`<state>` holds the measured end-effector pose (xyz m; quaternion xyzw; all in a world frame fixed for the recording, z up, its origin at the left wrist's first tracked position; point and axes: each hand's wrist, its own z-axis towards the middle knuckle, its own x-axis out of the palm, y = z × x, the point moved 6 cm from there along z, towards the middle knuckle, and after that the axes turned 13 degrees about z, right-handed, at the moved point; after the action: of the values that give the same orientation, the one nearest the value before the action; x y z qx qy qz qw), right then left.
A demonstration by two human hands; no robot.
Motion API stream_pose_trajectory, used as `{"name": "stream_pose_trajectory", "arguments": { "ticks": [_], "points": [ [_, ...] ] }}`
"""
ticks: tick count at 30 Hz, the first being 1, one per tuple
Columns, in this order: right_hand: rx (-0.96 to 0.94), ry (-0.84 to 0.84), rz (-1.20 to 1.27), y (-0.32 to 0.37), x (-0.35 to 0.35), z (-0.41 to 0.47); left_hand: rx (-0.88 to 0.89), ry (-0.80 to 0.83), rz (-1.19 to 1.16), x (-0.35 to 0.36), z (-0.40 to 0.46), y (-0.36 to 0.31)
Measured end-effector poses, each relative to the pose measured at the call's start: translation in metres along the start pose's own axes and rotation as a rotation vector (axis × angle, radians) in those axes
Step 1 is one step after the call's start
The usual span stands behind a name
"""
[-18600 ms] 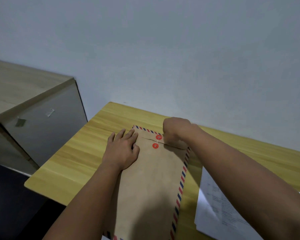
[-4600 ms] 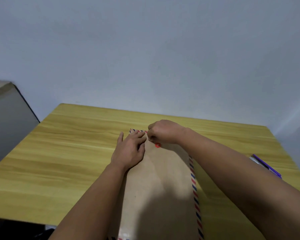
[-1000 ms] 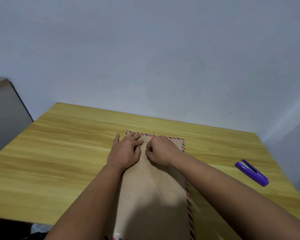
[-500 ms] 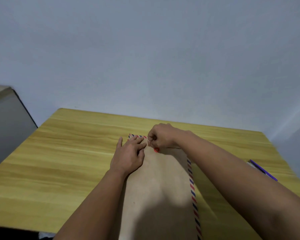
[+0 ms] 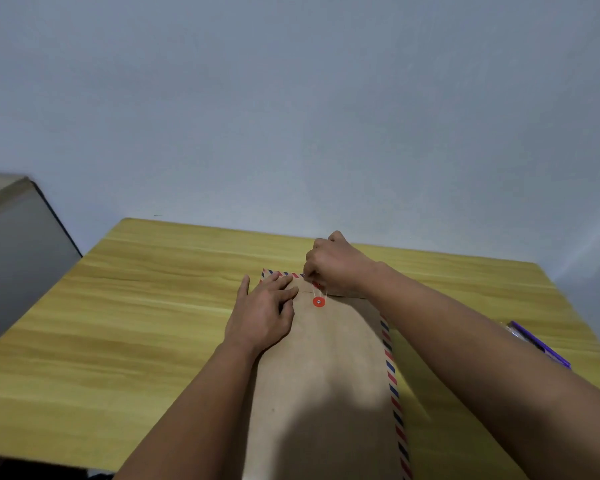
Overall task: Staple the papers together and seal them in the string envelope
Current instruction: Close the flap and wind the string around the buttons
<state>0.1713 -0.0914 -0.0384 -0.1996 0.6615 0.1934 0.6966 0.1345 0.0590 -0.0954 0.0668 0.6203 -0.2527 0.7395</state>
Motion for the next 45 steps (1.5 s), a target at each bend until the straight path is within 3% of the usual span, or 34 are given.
{"name": "stream_pose_trajectory", "arguments": {
  "ticks": [5,9,15,20,30,37,45],
  "points": [
    [0.205,-0.081,0.142,-0.024,0.004,-0.012,-0.001,-0.005,-0.012,-0.001,0.000,-0.001],
    [0.262,-0.082,0.155,-0.041,0.007,-0.035,-0.005,0.005,-0.011,0.001,0.001,0.001],
    [0.113,-0.137,0.086,-0.017,0.006,-0.069,-0.008,-0.005,-0.014,-0.001,0.000,-0.001],
    [0.000,-0.306,0.081,0.010,0.005,-0.086,-0.008,-0.002,0.001,-0.001,0.001,-0.001],
    [-0.145,-0.267,0.140,0.043,0.011,-0.107,-0.011,-0.009,0.002,-0.001,0.001,-0.001],
    [-0.146,-0.241,0.100,0.048,0.020,-0.114,-0.008,0.001,-0.011,0.000,0.002,-0.001],
    [-0.208,-0.386,0.096,0.055,0.014,-0.123,-0.012,0.004,-0.002,0.001,0.002,-0.001]
  ]
}}
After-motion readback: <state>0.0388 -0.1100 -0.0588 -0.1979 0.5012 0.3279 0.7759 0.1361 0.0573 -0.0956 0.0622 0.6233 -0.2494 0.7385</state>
